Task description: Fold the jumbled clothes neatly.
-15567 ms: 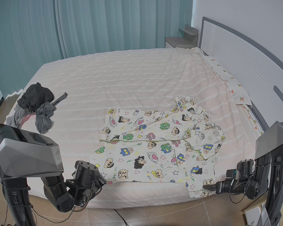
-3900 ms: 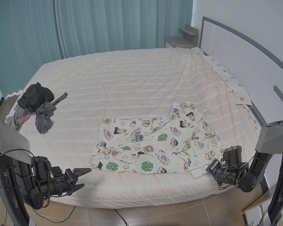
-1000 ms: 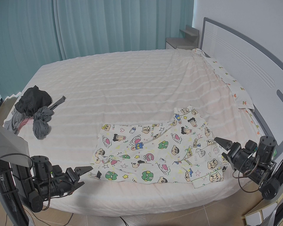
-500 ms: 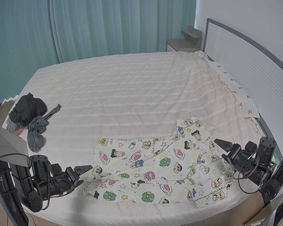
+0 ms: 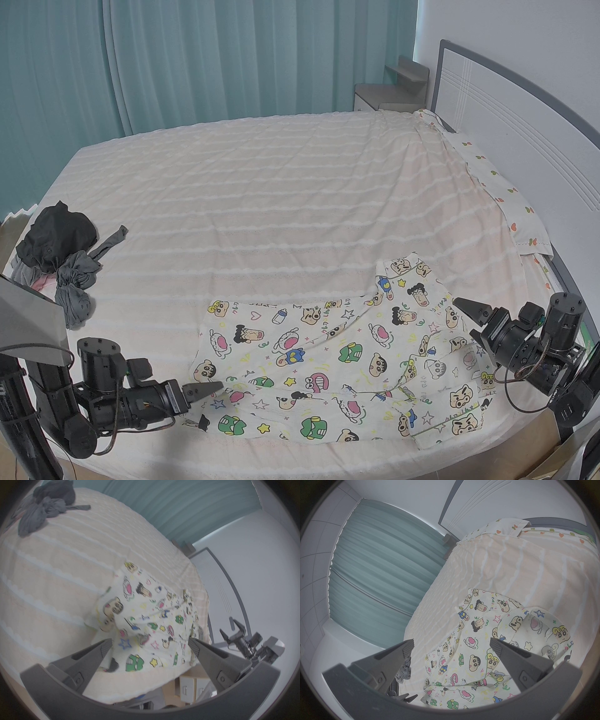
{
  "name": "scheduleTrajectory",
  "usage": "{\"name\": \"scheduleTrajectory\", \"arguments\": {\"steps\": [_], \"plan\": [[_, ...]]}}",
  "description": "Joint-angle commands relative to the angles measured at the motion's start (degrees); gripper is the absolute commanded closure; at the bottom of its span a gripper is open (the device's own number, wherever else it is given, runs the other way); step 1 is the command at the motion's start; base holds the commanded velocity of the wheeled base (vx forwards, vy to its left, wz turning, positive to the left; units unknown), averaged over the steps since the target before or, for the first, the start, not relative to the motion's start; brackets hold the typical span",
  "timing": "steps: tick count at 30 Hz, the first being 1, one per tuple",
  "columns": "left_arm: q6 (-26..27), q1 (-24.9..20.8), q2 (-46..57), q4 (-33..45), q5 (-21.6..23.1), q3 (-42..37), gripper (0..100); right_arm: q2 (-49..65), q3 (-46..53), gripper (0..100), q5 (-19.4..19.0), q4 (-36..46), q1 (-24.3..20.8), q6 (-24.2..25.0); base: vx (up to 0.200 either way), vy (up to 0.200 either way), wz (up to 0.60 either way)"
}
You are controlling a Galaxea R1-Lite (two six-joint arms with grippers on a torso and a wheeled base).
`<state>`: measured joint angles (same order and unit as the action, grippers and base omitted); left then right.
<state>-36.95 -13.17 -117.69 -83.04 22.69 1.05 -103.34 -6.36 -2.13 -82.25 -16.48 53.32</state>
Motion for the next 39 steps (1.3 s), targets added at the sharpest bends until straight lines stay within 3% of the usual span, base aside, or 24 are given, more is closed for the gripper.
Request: {"name": "scheduleTrajectory", "arguments": {"steps": [1, 8, 9, 22, 26, 33, 39], "plan": [[-0.1, -8.6, -1.2, 3.9, -2.4, 2.9, 0, -0.4, 0.3, 0, -0.1, 0.0, -0.1, -0.1, 0.0, 0.0, 0.0], [-2.2, -14.0, -4.3, 11.1, -10.3, 9.6, 0, -0.4, 0.4, 0, -0.1, 0.0, 0.0, 0.0, 0.0, 0.0, 0.0], [-2.3, -14.6, -5.9, 12.6, -13.0, 11.5, 0, -0.4, 0.4, 0, -0.1, 0.0, 0.0, 0.0, 0.0, 0.0, 0.0], [-8.1, -13.9, -13.3, 12.5, -26.0, 22.6, 0, -0.5, 0.5, 0, -0.1, 0.0, 0.0, 0.0, 0.0, 0.0, 0.0], [-10.9, -12.9, -10.3, 12.5, -27.9, 24.2, 0, -0.5, 0.5, 0, -0.1, 0.0, 0.0, 0.0, 0.0, 0.0, 0.0], [-10.5, -11.2, -6.1, 13.5, -28.1, 23.6, 0, -0.5, 0.5, 0, -0.1, 0.0, 0.0, 0.0, 0.0, 0.0, 0.0], [-8.3, -6.4, -5.7, 14.4, -28.0, 25.1, 0, -0.5, 0.6, 0, -0.1, 0.0, 0.0, 0.0, 0.0, 0.0, 0.0]]}}
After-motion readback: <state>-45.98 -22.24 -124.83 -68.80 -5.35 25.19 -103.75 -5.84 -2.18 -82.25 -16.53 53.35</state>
